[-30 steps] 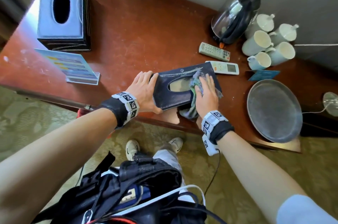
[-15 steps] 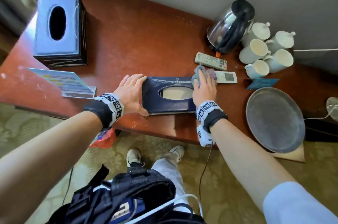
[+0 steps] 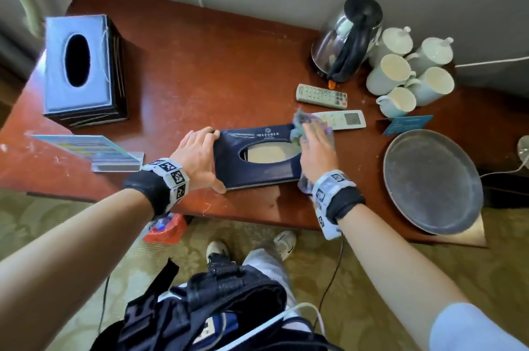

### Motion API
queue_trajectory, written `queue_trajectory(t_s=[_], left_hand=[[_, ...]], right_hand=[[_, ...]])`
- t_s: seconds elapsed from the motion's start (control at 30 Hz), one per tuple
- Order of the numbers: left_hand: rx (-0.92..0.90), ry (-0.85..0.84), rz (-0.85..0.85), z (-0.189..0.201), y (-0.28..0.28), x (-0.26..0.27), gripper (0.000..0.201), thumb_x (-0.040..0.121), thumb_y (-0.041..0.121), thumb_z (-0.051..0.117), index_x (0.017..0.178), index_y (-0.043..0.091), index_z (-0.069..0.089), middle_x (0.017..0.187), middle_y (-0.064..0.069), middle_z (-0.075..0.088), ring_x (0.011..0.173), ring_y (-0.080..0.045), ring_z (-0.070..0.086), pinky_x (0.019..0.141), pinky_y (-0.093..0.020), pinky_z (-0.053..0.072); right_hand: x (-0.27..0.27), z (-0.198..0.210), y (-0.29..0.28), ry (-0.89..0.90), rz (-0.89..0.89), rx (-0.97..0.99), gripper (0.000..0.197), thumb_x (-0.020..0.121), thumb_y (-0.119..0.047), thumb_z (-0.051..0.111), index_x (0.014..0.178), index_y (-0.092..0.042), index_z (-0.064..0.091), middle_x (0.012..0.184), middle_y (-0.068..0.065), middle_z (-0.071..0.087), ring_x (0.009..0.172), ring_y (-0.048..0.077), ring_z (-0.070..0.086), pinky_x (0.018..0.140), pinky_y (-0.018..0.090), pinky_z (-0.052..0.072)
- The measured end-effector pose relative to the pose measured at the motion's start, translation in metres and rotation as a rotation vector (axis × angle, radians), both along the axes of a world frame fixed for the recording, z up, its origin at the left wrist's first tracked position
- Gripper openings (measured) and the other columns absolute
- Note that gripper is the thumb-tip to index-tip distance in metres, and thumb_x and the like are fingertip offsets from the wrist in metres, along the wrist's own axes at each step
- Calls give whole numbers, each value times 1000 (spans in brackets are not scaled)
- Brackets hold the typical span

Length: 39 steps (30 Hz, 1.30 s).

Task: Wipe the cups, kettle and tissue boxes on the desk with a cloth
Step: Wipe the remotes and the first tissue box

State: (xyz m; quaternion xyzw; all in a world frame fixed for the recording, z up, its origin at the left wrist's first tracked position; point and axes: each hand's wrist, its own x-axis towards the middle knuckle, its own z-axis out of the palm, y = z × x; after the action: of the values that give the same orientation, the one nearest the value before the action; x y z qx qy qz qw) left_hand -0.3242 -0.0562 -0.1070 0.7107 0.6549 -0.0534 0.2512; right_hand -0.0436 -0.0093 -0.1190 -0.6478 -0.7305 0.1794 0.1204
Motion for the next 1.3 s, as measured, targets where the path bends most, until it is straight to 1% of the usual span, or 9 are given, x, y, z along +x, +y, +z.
queue_trajectory(t_s=[0.1, 0.27, 0.4, 0.53, 0.67, 0.9, 1.1, 1.2, 1.3], left_hand=[[-10, -39, 10, -1, 0, -1, 141, 48, 61, 89, 155, 7, 14, 161, -8, 15, 150, -25, 12, 124, -39, 2], [11, -237, 123, -8, -14, -8, 138, 52, 50, 93, 155, 15, 9, 164, -1, 11, 151, -13, 11, 124, -38, -4], [18, -262, 126, -10, -14, -11, 138, 50, 52, 92, 155, 16, 9, 163, 0, 14, 151, -13, 13, 124, -41, -4], [19, -270, 124, -8, -13, -11, 139, 49, 52, 93, 155, 17, 10, 163, 1, 15, 150, -14, 13, 124, -45, -2], [2, -302, 155, -5, -16, -5, 140, 52, 39, 95, 156, 11, 6, 163, -6, 11, 150, -20, 10, 124, -44, 5], [1, -374, 239, -3, -18, -3, 144, 49, 34, 97, 156, 10, 4, 160, -9, 18, 148, -24, 16, 123, -44, 9], [-1, -442, 281, -13, -21, -6, 147, 50, 35, 96, 157, 14, -2, 163, -5, 16, 149, -19, 15, 123, -41, 3], [-3, -446, 286, -11, -21, -5, 148, 49, 35, 96, 158, 14, -2, 163, -4, 15, 149, -20, 15, 123, -44, 8], [-2, -436, 288, -7, -20, -6, 149, 48, 35, 97, 158, 15, -2, 162, -5, 19, 147, -24, 19, 122, -47, 14]], right_hand=[[7, 6, 10, 76, -189, -86, 43, 105, -18, 38, 148, -18, 39, 159, 1, 31, 138, 31, 40, 107, 38, 35], [-22, 0, 19, 6, -197, -101, 43, 106, -19, 35, 148, -15, 39, 162, 8, 24, 148, 29, 24, 113, 44, 30], [-32, -2, 18, -111, -81, -30, 41, 103, -14, 37, 144, -10, 44, 158, 12, 32, 146, 31, 23, 116, 43, 21], [-92, -5, -4, -45, 205, 34, 42, 93, -5, 46, 134, -7, 54, 149, 15, 46, 137, 37, 37, 113, 46, 20], [-139, -4, -16, -23, 364, -97, 48, 101, -10, 38, 149, -14, 38, 160, 7, 28, 150, 27, 17, 122, 41, 3], [-78, 5, 32, -190, 136, -81, 37, 101, -13, 38, 136, -9, 49, 152, 12, 41, 141, 28, 33, 114, 40, 21], [-150, 3, -16, -106, 479, -158, 47, 103, -15, 38, 150, -18, 37, 162, 1, 23, 151, 24, 13, 121, 41, -2], [-131, 13, -2, -137, 467, -148, 45, 104, -17, 38, 149, -18, 39, 161, 3, 27, 149, 23, 19, 120, 37, 5], [-94, 23, 24, -184, 254, -135, 39, 104, -16, 37, 141, -12, 48, 150, 10, 42, 136, 30, 35, 108, 35, 19]])
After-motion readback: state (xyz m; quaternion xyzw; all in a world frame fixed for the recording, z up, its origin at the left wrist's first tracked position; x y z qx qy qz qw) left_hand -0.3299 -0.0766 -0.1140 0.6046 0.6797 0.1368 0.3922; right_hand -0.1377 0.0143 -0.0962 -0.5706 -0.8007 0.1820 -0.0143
